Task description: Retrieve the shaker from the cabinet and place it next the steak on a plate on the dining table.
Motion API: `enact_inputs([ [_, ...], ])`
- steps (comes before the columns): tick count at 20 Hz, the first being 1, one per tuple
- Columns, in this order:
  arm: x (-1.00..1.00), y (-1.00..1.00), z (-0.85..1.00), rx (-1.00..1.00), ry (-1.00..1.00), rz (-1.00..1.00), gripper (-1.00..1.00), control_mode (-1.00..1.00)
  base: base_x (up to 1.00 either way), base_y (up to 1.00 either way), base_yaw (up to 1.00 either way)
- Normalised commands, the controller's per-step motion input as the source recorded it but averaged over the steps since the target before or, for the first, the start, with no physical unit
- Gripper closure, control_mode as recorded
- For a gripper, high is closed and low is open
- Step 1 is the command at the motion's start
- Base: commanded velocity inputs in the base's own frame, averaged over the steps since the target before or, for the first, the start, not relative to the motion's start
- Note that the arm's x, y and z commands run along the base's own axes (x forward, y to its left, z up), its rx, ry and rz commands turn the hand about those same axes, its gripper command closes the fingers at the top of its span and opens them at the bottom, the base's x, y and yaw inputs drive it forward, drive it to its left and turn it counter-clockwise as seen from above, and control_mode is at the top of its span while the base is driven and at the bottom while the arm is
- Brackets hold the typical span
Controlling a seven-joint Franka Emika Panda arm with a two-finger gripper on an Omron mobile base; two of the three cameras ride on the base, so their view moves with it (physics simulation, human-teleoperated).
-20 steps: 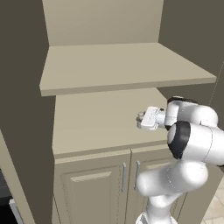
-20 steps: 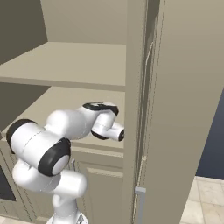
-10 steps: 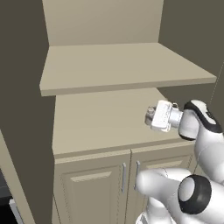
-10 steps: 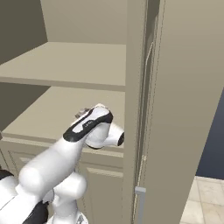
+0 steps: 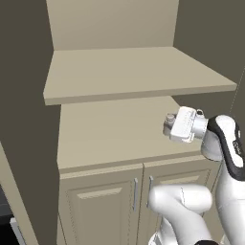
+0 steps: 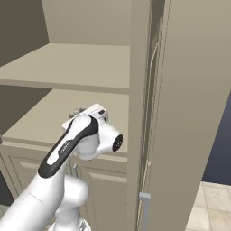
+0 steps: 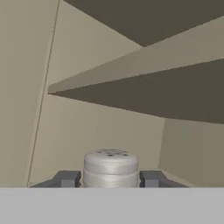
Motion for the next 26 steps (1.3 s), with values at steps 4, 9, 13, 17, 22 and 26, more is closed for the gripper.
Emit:
enact_inputs([
  [4, -0.71, 0.0, 0.7, 0.0, 0.09, -0.01, 1.0, -1.0, 0.0, 0.0, 0.0],
  [9, -0.78, 0.0, 0.5, 0.0, 0.14, -0.02, 1.0, -1.0, 0.0, 0.0, 0.0],
  [13, -0.75, 0.0, 0.51, -0.04, 0.15, -0.07, 1.0, -1.0, 0.0, 0.0, 0.0],
  [17, -0.69, 0.0, 0.6, -0.06, 0.07, -0.16, 1.0, -1.0, 0.0, 0.0, 0.0],
  [22, -0.64, 0.01, 0.61, -0.1, 0.04, -0.25, 1.0, -1.0, 0.0, 0.0, 0.0],
  [26, -0.36, 0.16, 0.38, -0.15, -0.16, -0.32, 1.0, -1.0, 0.0, 0.0, 0.0],
])
